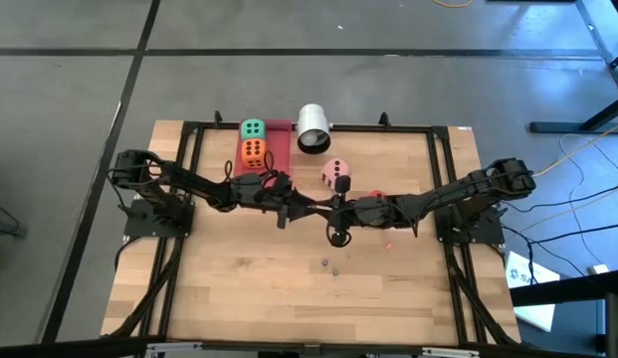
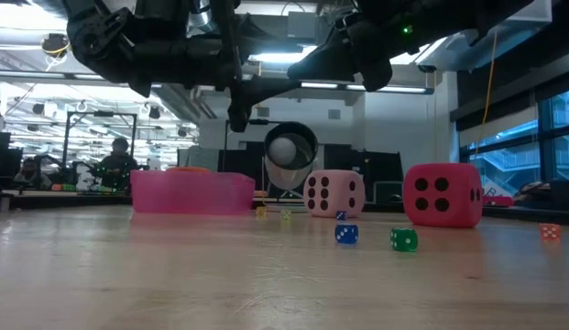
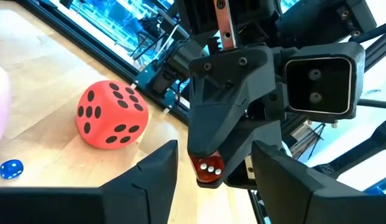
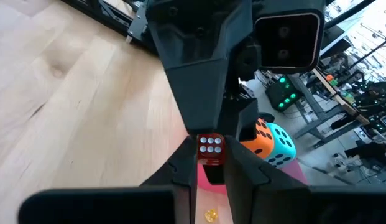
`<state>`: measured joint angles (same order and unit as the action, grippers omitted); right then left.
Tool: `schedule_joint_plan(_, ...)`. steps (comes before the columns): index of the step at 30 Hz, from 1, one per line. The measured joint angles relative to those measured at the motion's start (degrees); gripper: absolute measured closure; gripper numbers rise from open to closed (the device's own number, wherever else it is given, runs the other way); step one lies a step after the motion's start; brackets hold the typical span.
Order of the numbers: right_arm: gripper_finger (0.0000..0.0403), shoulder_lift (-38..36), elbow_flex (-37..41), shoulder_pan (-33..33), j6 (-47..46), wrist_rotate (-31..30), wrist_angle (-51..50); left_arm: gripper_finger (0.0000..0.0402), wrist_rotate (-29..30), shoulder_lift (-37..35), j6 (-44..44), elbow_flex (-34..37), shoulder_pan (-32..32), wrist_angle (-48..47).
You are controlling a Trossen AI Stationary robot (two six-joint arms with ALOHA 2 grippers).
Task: Pick & Place Dice
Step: Put the small red dice into the red bin
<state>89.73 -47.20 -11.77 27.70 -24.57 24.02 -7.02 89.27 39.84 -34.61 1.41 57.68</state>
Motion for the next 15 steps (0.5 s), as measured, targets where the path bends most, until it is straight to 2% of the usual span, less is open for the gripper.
schedule_joint_plan(15, 0.0353, 0.0, 0.0, 0.0, 0.4, 0.2, 0.0, 0.0329, 0.5, 0.0, 0.1, 0.0, 0.0, -0.2)
